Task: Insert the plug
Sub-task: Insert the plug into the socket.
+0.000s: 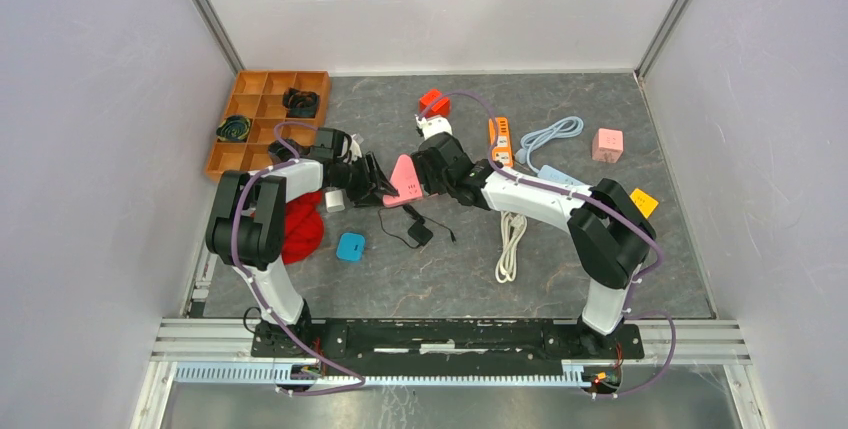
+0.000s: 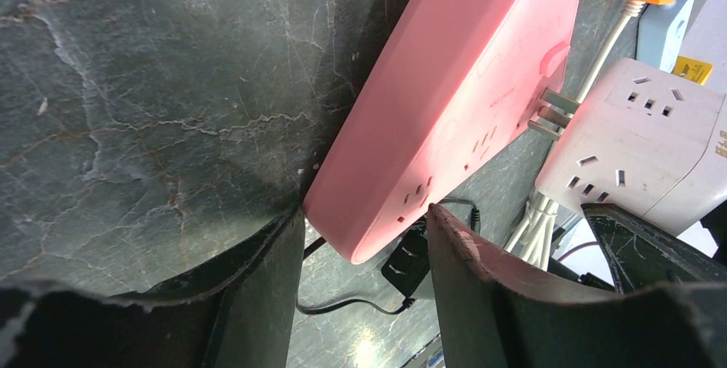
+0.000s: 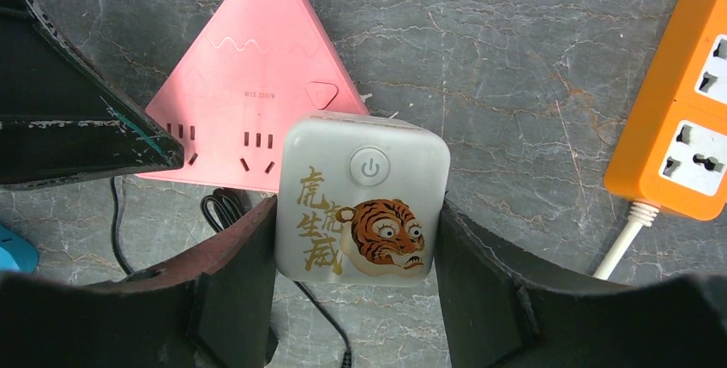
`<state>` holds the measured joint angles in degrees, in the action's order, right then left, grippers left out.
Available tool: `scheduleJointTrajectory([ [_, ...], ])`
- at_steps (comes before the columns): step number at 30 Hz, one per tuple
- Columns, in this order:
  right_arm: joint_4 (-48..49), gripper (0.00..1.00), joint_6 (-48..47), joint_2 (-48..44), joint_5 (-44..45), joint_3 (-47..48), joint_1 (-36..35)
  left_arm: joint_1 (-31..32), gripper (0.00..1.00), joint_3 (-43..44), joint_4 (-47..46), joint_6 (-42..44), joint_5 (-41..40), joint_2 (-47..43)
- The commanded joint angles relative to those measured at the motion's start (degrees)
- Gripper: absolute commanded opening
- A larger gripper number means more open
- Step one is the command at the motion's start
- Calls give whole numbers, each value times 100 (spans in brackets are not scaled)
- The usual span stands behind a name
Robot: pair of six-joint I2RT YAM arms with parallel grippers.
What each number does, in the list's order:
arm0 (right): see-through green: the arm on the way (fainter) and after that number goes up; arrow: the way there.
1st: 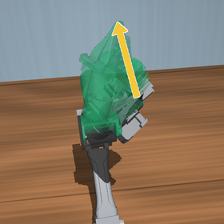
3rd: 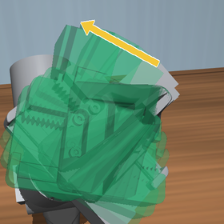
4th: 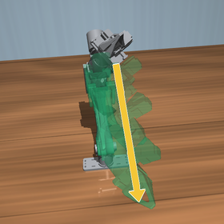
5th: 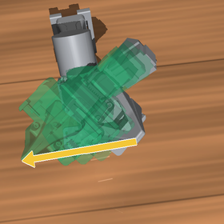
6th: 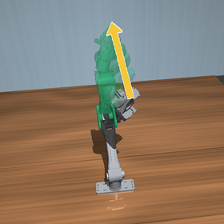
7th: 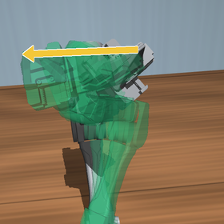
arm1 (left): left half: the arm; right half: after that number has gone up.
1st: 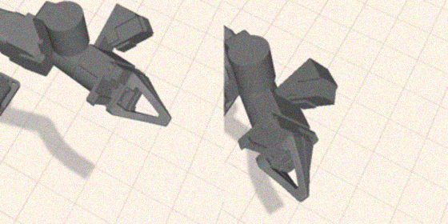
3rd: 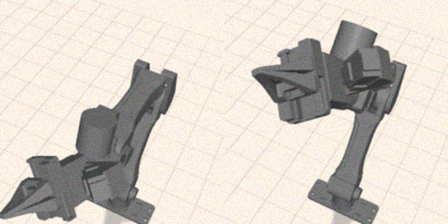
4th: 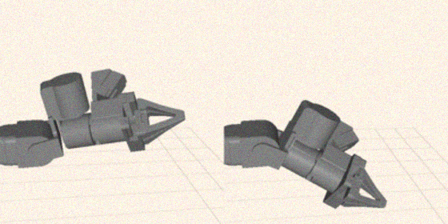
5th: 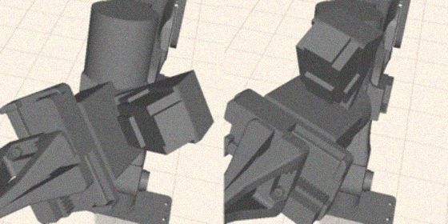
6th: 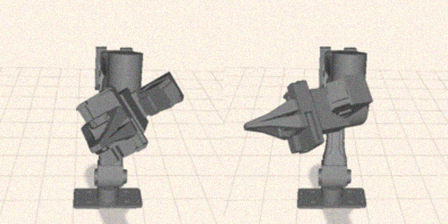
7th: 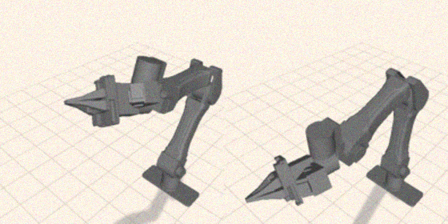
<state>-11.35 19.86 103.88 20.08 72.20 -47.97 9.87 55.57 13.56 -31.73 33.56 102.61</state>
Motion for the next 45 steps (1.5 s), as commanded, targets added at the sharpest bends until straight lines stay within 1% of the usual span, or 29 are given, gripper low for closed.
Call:
scheduleJointTrajectory([
  [1,117,23,112,-262,-152,304,-89,15,60,169,-46,-229,243,39],
  [6,-55,23,197,-176,43,456,-104,15,59,178,-47,-238,268,43],
  [14,339,22,733,-522,390,-165,-175,24,58,182,-43,-263,298,73],
  [22,605,22,722,-574,743,-439,-243,31,58,173,-46,-280,308,70],
  [26,601,22,667,-514,899,-419,-244,33,58,165,-39,-282,306,83],
  [32,739,22,624,-414,819,-422,-247,40,58,165,-40,-282,308,81],
  [45,690,22,687,-259,727,-372,-240,41,58,173,-45,-299,356,98],
])
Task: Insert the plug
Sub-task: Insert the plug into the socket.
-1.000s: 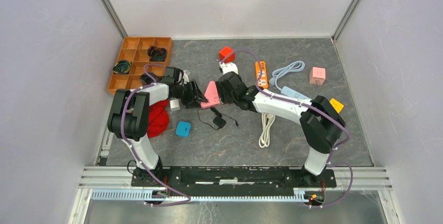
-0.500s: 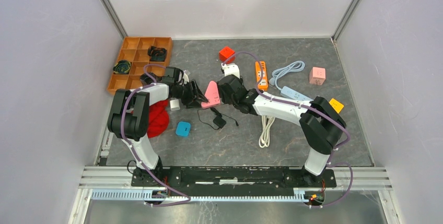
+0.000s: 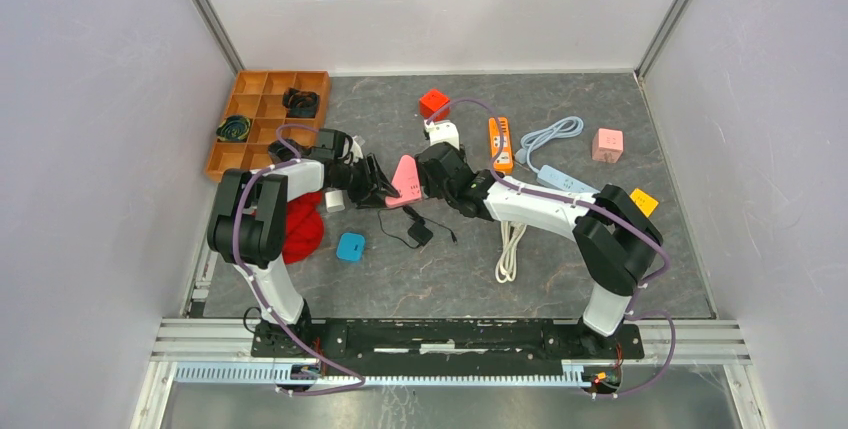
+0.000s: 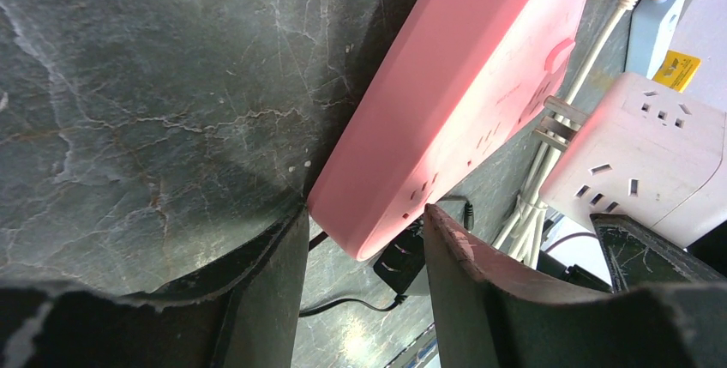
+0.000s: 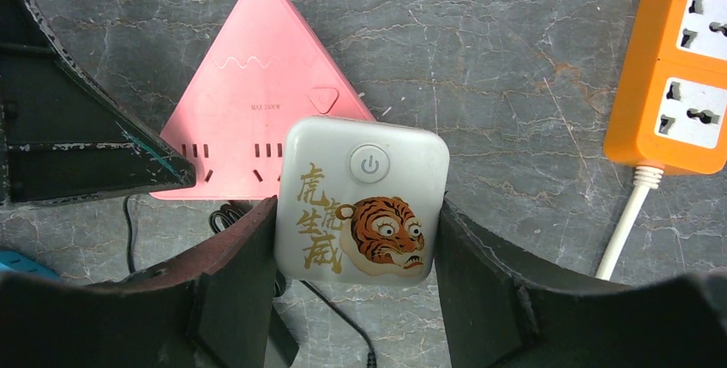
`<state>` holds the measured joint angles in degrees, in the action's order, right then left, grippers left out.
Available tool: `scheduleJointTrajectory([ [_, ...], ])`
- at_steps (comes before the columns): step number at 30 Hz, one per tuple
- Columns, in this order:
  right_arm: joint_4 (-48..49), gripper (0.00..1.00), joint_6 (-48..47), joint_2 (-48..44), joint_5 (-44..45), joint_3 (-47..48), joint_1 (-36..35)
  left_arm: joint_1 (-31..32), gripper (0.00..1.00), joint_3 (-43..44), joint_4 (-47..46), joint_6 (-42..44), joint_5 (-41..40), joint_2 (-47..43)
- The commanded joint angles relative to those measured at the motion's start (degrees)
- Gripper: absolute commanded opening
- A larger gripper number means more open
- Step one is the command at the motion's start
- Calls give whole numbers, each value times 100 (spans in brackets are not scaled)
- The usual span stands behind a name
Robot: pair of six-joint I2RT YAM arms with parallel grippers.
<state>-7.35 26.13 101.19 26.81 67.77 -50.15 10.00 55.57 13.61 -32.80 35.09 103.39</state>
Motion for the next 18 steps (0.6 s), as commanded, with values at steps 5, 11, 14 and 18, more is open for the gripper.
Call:
scheduleJointTrajectory([
  [5,362,22,55,80,-27,30,-30,37,58,173,-50,-205,203,29],
  [11,316,22,-44,172,76,-4,-25,37,58,173,-50,-210,226,30],
  [14,365,22,-99,208,113,-70,-29,37,58,173,-51,-210,244,25],
  [18,318,22,-195,249,173,-66,-37,37,58,182,-47,-207,234,39],
])
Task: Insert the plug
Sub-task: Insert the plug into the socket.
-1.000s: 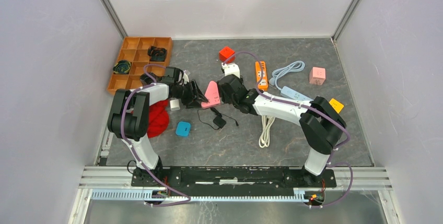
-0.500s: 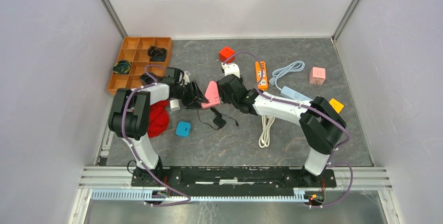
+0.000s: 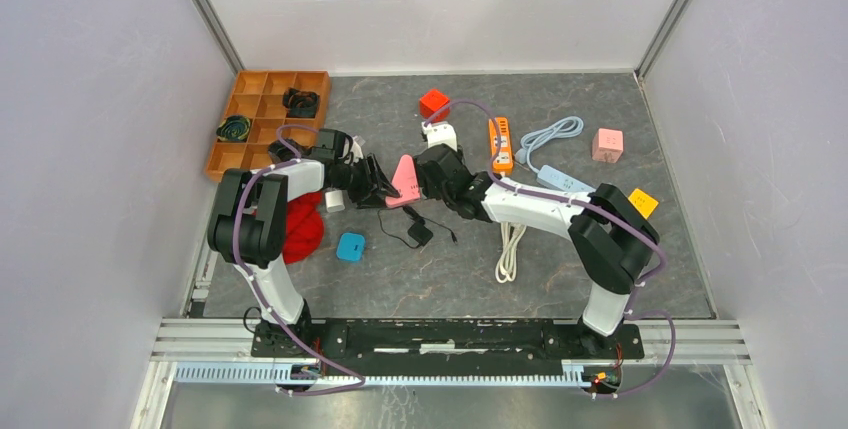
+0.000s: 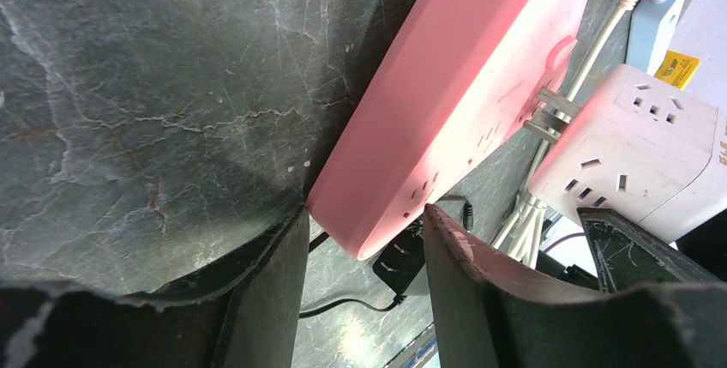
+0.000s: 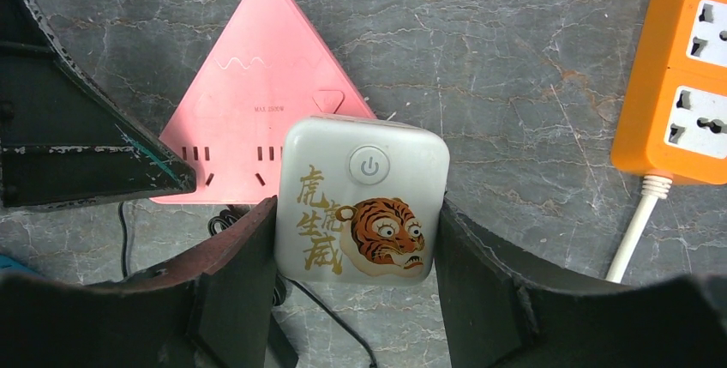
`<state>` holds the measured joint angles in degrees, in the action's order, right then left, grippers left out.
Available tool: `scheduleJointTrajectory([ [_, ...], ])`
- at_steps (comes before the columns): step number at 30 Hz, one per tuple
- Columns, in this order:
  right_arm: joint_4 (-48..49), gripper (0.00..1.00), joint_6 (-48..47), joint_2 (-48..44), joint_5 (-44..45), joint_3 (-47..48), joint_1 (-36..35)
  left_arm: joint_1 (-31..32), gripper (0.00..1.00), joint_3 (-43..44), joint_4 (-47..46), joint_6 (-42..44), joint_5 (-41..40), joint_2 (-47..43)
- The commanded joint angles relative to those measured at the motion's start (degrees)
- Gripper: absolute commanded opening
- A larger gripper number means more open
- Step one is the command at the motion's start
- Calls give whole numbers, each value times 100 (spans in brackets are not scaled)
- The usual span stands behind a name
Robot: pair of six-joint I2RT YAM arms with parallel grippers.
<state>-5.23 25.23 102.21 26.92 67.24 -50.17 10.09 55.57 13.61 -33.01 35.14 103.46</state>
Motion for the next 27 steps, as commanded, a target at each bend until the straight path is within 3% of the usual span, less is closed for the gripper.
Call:
scheduleJointTrajectory([
  [1,10,22,-110,161,181,40,-37,28,58,189,-48,-187,243,48],
  [10,-739,21,-174,657,205,620,-32,28,58,191,-50,-189,264,56],
  [27,-889,21,-229,1165,208,703,-46,29,57,195,41,-150,93,28],
])
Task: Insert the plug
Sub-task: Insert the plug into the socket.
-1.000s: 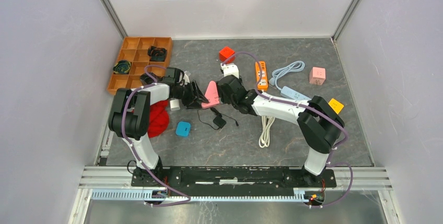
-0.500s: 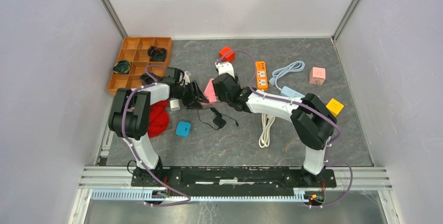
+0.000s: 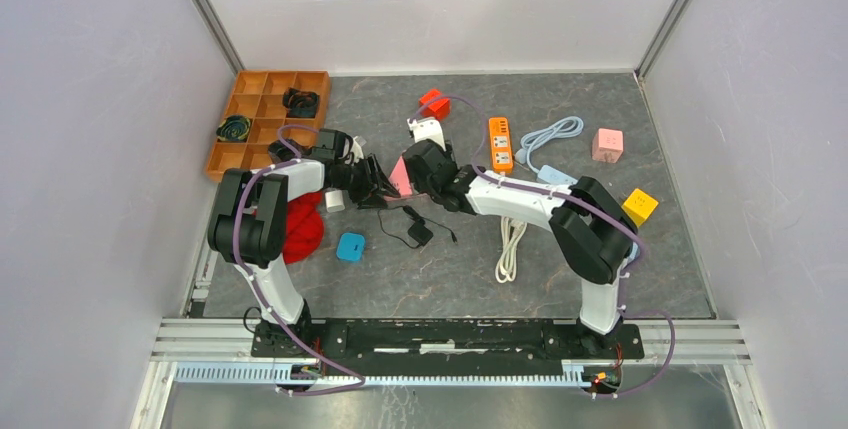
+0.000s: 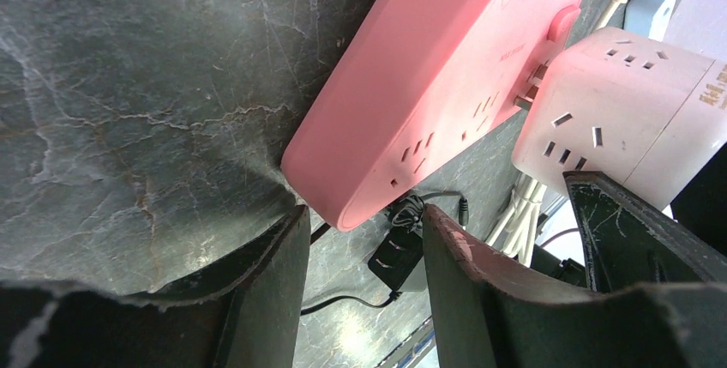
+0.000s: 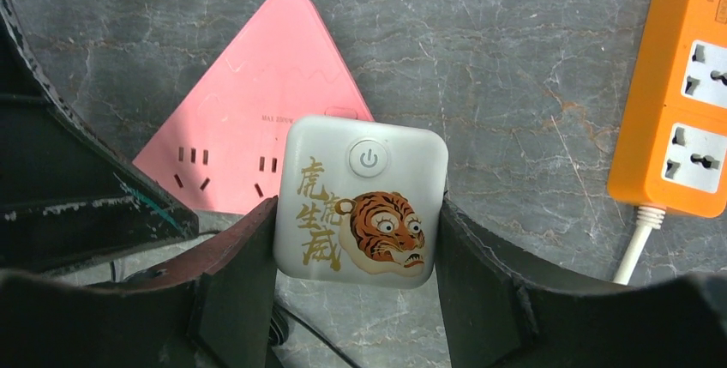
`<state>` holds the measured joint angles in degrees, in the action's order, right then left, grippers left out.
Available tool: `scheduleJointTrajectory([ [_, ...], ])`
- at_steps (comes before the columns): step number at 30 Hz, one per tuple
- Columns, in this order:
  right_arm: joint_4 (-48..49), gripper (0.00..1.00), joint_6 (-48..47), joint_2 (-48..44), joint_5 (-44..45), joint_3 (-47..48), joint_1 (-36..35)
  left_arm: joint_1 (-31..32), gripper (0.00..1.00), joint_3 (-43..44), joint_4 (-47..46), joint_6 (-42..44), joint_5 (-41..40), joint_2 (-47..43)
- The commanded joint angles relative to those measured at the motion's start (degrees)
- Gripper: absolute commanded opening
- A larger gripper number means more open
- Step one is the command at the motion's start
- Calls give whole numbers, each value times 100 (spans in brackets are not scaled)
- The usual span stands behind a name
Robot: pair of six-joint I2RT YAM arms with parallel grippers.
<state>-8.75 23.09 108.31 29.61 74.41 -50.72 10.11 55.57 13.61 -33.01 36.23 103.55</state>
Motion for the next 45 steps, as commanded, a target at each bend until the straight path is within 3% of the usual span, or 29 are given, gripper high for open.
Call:
scheduleJointTrajectory([
  [1,-557,21,-2,601,-61,-34,6,26,57,195,55,-145,-45,9],
  [11,-101,19,112,612,-272,-1021,10,26,57,173,61,-126,-70,48],
  [25,-111,20,-147,583,-481,-943,241,35,57,238,147,-17,-104,138],
  [34,-841,42,-588,-113,-678,75,534,35,64,200,189,-60,-25,-325],
  [37,-978,59,-596,-169,-854,390,567,37,68,135,347,37,-161,-576],
  [43,-997,78,-578,-454,-1163,553,586,39,72,47,571,276,-277,-841],
  [45,-1005,89,-568,-620,-1231,506,583,44,72,33,633,366,-296,-958],
])
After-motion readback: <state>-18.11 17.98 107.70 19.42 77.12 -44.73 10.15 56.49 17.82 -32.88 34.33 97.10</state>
